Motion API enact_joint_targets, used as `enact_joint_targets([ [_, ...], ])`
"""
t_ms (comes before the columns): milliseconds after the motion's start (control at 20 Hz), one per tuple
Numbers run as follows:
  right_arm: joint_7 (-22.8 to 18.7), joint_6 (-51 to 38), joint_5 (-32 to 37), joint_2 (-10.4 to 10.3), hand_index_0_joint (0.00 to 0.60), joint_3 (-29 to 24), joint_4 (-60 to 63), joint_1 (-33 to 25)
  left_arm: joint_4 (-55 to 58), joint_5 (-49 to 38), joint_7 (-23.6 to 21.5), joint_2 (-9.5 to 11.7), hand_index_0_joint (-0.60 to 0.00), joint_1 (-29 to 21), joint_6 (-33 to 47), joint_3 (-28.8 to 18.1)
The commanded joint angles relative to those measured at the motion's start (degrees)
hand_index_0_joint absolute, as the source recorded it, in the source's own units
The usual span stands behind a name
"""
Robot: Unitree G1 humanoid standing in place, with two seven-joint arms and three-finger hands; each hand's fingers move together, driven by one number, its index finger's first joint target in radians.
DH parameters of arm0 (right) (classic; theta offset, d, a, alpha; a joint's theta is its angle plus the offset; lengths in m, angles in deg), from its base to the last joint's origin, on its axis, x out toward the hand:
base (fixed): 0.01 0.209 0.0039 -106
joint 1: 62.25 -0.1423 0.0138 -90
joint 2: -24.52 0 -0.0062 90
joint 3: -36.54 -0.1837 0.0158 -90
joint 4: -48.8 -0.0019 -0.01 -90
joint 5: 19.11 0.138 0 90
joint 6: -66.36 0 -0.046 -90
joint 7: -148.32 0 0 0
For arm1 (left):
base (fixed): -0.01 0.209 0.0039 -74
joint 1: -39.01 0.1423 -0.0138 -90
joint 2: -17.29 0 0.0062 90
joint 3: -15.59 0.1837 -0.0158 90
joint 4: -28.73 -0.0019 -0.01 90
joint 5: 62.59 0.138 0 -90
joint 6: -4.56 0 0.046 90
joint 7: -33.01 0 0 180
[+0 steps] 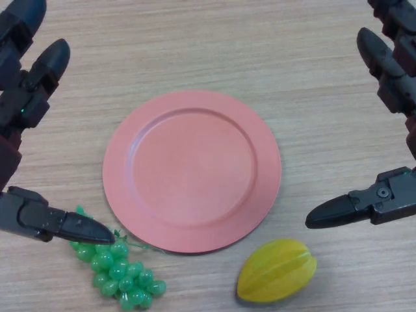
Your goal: Pick up the green grapes and place it on the plate
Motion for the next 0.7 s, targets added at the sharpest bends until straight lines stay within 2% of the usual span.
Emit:
enact_joint_targets([
  [50,0.3,-6.3,-2.6,0.1,0.0,-3.6,-2.9,-2.6,1.6,-1.8,-0.8,1.9,0.0,-1.0,8.3,-3.7],
  [100,0.9,-5.7,-3.6,-0.8,0.0,-3.4,-2.9,-2.9,1.0,-1.5,-1.1,2.2,0.0,-1.4,8.4,-3.6],
  [250,1.8,-4.7,-5.6,-1.9,0.0,-2.8,-2.9,-3.5,0.5,-1.4,-1.6,2.6,0.0,-2.0,8.7,-3.8],
  [450,1.8,-5.1,-6.8,-2.2,0.0,-1.6,-2.9,-3.7,1.7,1.3,-0.8,1.0,0.0,0.3,11.2,-3.3],
  [550,2.2,-4.6,-8.0,-3.1,0.0,-0.8,-2.9,-4.0,1.7,8.8,1.0,-1.7,0.0,3.4,16.1,-1.3],
  [600,2.9,-4.2,-9.7,-3.9,0.0,0.3,-2.9,-4.3,0.2,15.3,2.7,-4.7,0.0,6.3,21.4,0.6],
  [650,3.4,-4.0,-10.5,-4.4,0.0,0.6,-2.9,-4.4,-0.6,17.3,2.9,-6.2,0.0,7.4,23.6,1.1],
  [700,4.2,-3.7,-11.5,-5.4,0.0,1.3,-2.9,-4.7,-1.7,20.3,2.3,-8.7,0.0,10.6,27.9,2.3],
])
